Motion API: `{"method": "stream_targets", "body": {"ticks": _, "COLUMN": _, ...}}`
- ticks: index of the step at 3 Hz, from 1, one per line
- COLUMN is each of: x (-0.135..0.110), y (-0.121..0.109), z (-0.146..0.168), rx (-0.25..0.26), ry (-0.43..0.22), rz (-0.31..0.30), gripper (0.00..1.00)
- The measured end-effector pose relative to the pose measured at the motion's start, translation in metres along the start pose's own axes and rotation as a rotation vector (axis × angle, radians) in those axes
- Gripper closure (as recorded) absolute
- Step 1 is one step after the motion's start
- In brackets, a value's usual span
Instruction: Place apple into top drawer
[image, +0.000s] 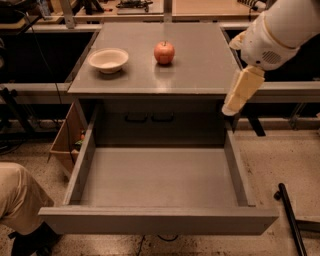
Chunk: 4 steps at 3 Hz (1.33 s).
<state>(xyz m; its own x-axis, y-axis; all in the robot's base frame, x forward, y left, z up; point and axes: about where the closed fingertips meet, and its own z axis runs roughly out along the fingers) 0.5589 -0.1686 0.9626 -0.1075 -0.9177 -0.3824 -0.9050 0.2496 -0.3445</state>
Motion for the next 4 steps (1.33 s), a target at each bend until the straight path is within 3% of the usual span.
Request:
{"method": "stream_targets", "body": {"ticks": 1, "x": -0.04, "y": -0.061, "z": 0.069, "rx": -0.004, "ry": -0.13, "rz": 0.044, "gripper": 0.0}}
{"method": "stream_targets", "body": {"ticks": 2, "x": -0.067, "y": -0.103, "z": 0.106, "rx": 0.002, "ry": -0.208, "rz": 0.071, "gripper": 0.0}}
{"method": "stream_targets", "body": {"ticks": 3, "x": -0.067, "y": -0.102, "z": 0.108, "rx": 0.003, "ry": -0.213, "rz": 0.078, "gripper": 0.0}}
{"method": "stream_targets", "body": {"ticks": 4, "x": -0.071, "y": -0.11, "z": 0.123, "rx": 0.025, "ry": -0.273, "rz": 0.143, "gripper": 0.0}}
